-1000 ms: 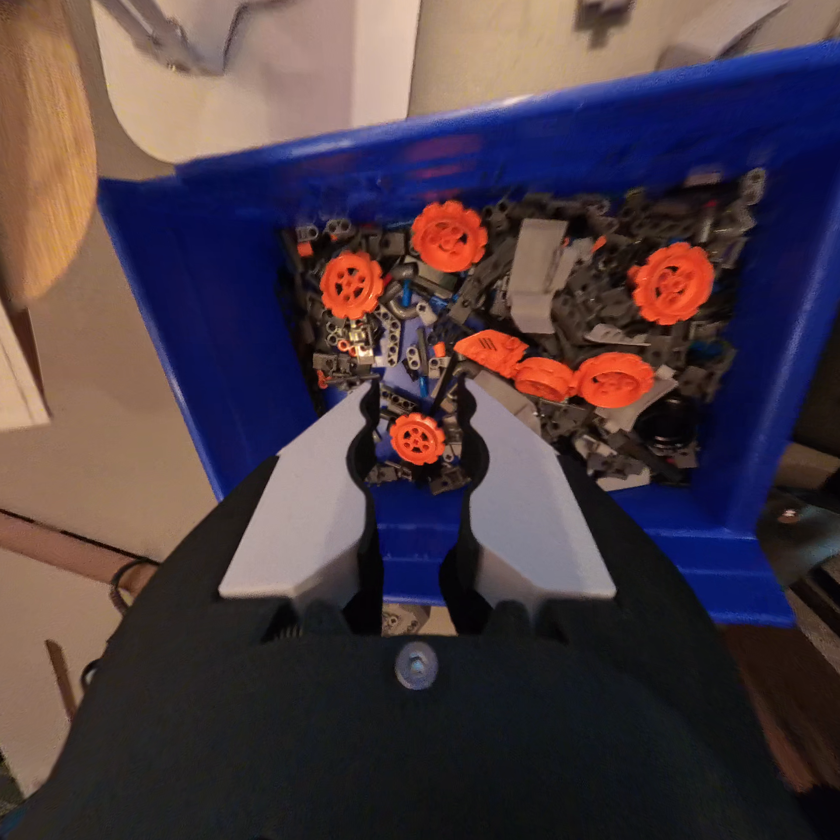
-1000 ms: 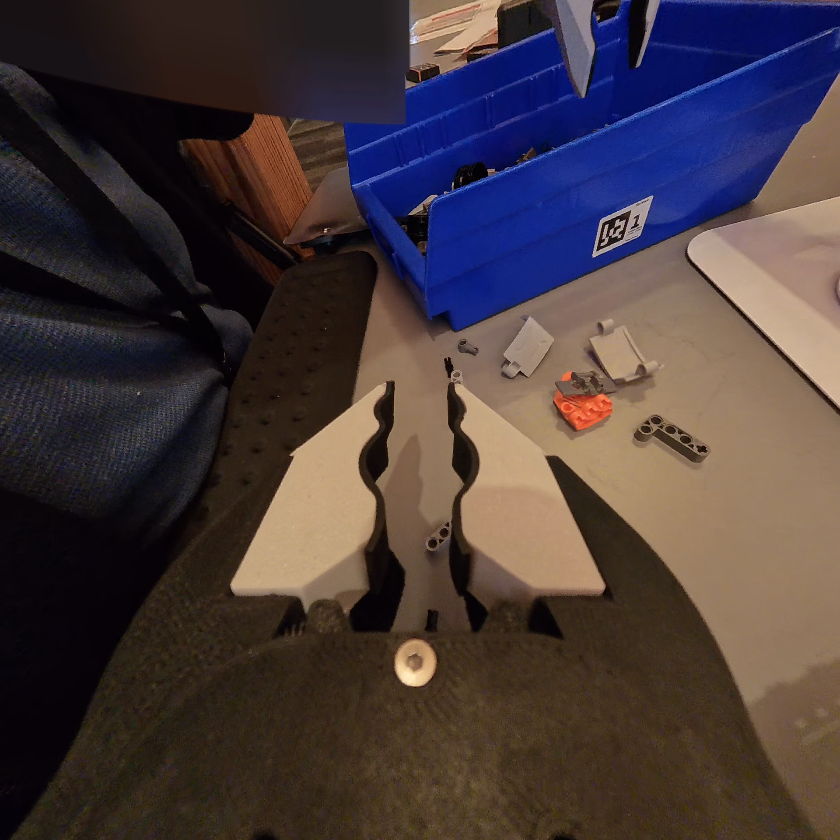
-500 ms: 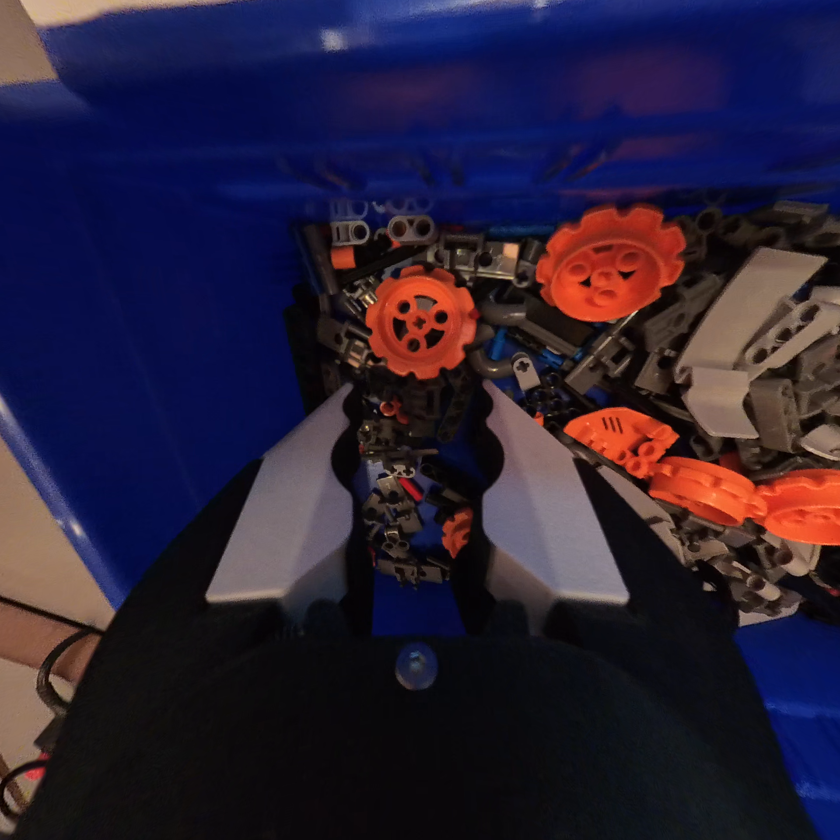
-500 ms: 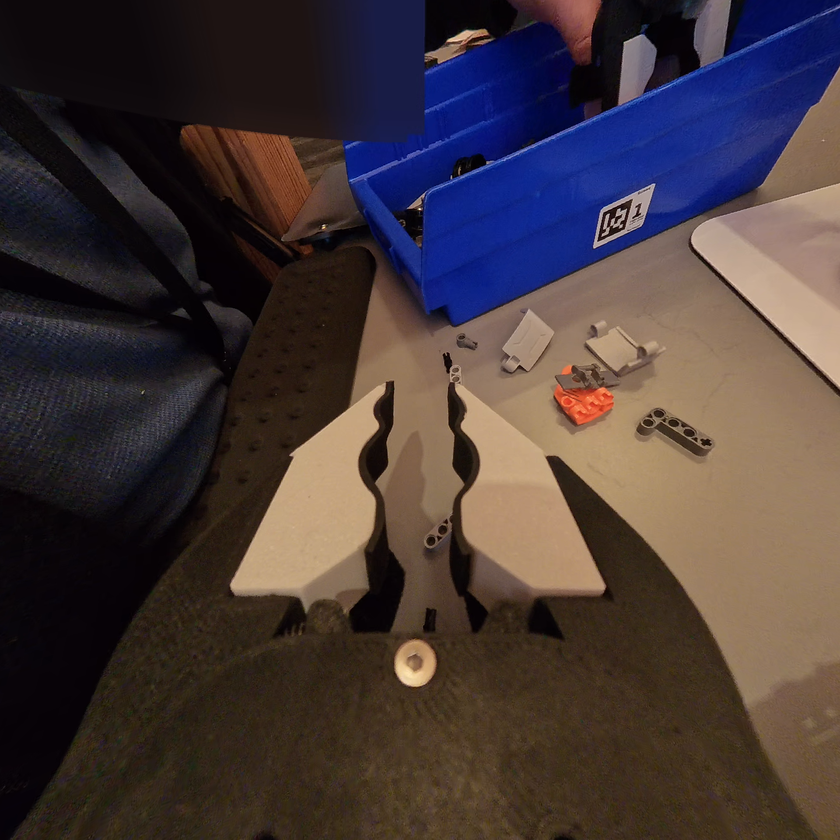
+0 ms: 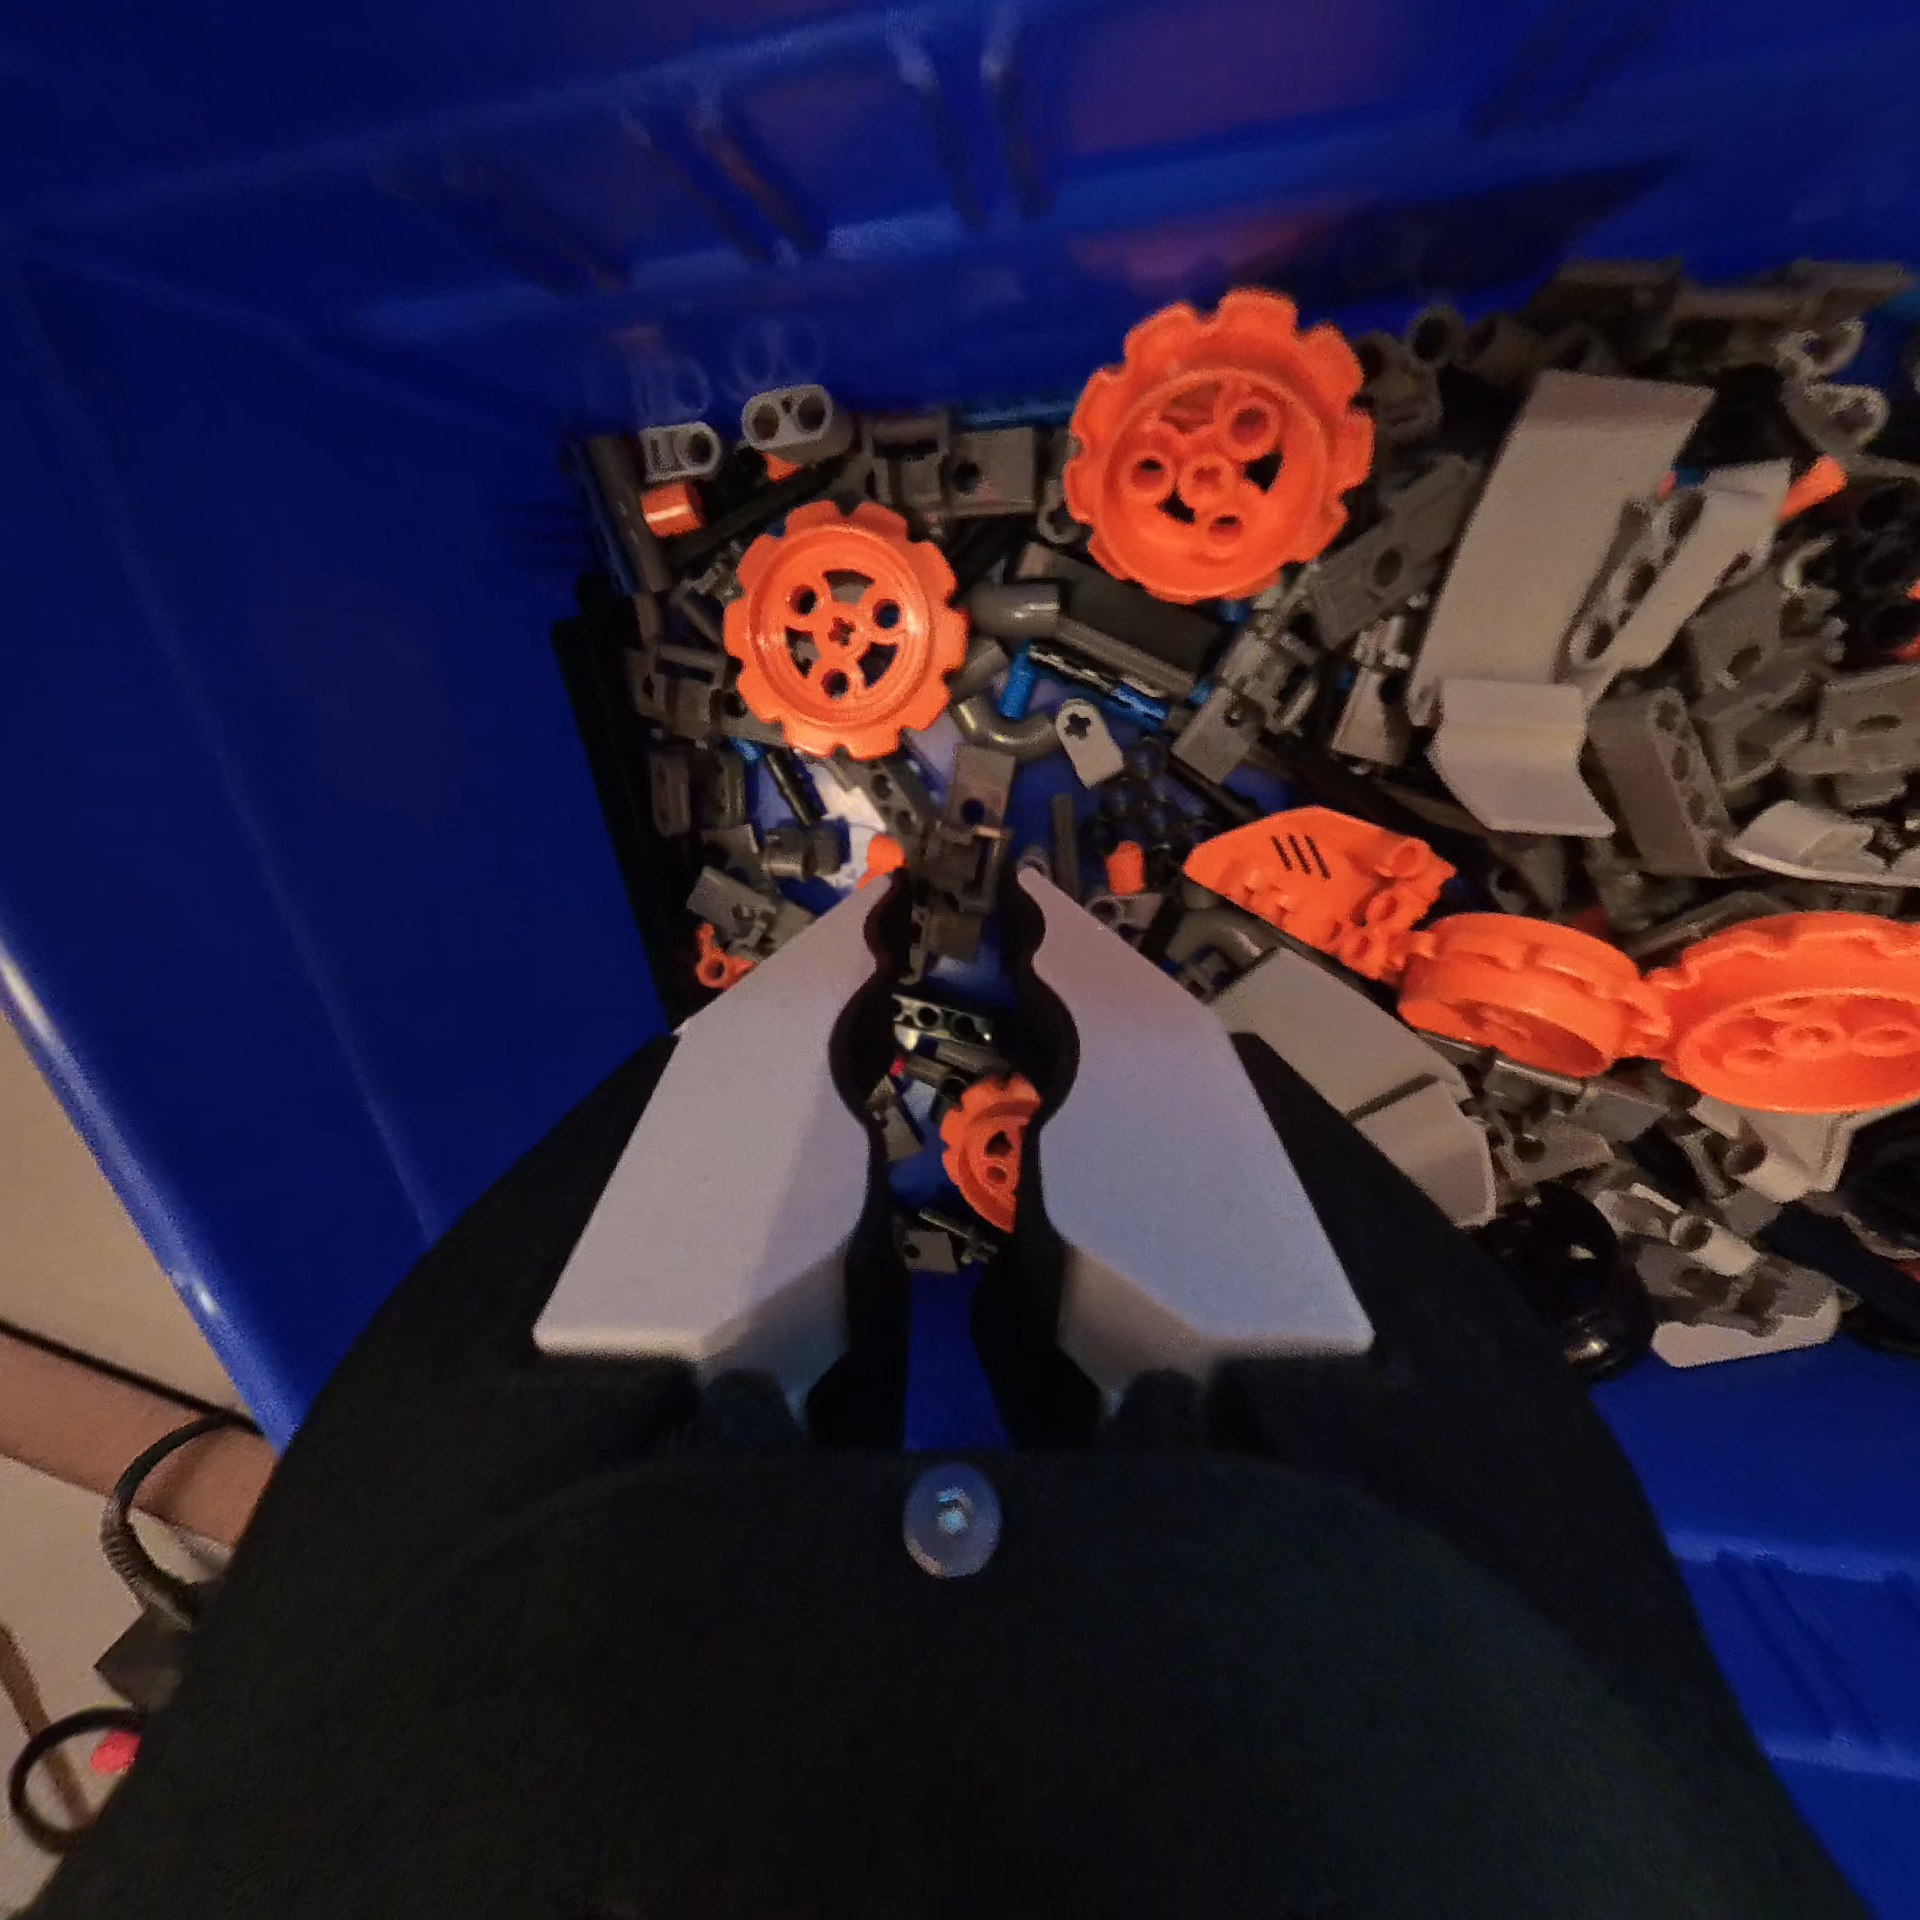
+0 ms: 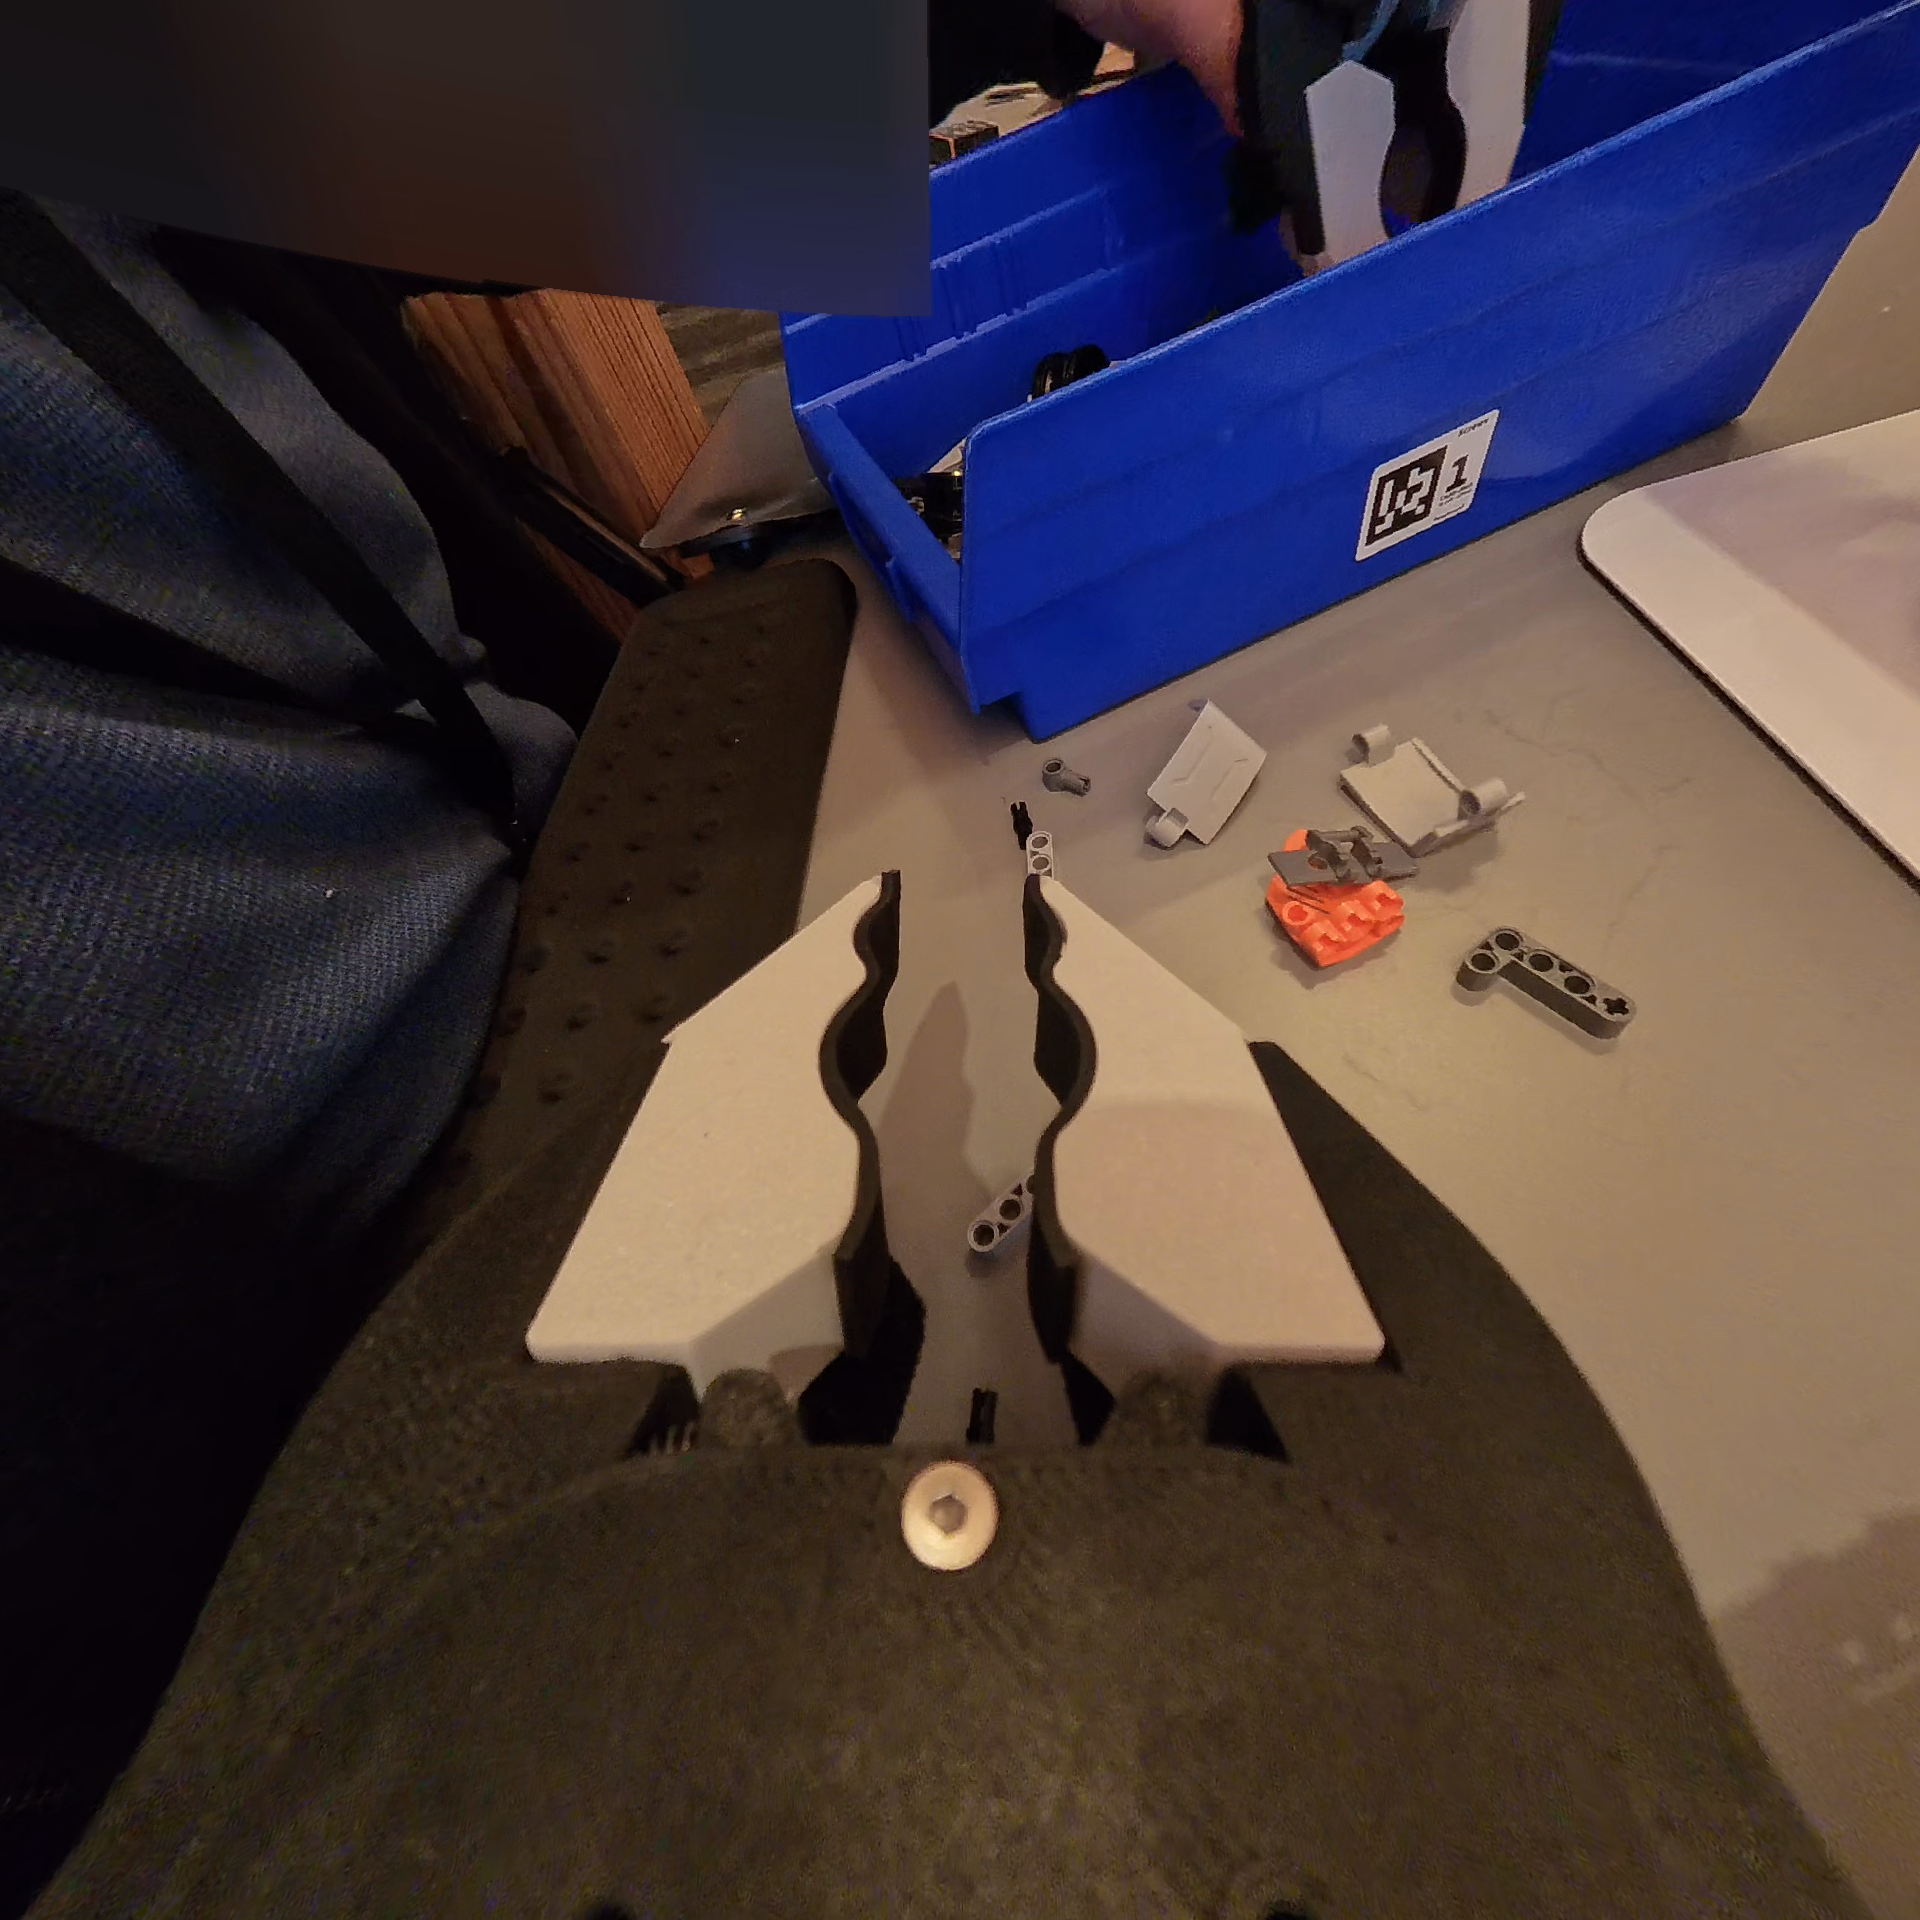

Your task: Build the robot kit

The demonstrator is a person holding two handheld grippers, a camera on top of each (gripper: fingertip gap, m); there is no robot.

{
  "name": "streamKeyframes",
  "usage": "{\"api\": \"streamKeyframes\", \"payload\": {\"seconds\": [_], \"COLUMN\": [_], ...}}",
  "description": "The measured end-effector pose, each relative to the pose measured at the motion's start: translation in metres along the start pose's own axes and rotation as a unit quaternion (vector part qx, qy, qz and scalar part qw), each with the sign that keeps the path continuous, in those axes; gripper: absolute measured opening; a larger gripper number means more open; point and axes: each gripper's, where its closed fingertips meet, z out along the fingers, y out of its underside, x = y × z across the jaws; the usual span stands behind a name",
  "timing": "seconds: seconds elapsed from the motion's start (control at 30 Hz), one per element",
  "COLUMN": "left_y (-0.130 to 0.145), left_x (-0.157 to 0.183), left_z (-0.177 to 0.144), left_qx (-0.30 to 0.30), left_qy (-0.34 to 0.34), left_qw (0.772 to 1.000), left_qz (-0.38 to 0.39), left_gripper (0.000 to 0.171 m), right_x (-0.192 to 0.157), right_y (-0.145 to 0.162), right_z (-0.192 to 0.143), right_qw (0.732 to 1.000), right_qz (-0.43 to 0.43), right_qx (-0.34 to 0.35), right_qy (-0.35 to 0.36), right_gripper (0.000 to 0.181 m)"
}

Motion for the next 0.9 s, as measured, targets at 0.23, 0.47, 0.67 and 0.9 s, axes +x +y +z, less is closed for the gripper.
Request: {"api": "streamKeyframes", "payload": {"seconds": [0.23,0.47,0.67,0.9], "left_y": [0.004,0.021,0.010,0.010], "left_x": [0.019,0.045,0.006,-0.008], "left_z": [-0.016,-0.026,-0.025,-0.003], "left_qx": [0.001,-0.036,-0.002,-0.023], "left_qy": [-0.005,0.061,0.022,0.028], "left_qw": [1.000,0.997,0.999,0.999], "left_qz": [0.020,0.004,-0.032,-0.033], "left_gripper": [0.014,0.040,0.038,0.027], "right_x": [0.000,-0.001,-0.001,0.000], "right_y": [0.000,0.000,0.000,0.000], "right_z": [0.000,0.000,0.000,-0.001], "right_qw": [1.000,1.000,1.000,1.000], "right_qz": [-0.001,-0.001,-0.002,-0.001], "right_qx": [0.000,-0.001,0.000,0.000], "right_qy": [0.001,0.000,0.001,0.001], "right_gripper": [0.021,0.021,0.021,0.021]}}
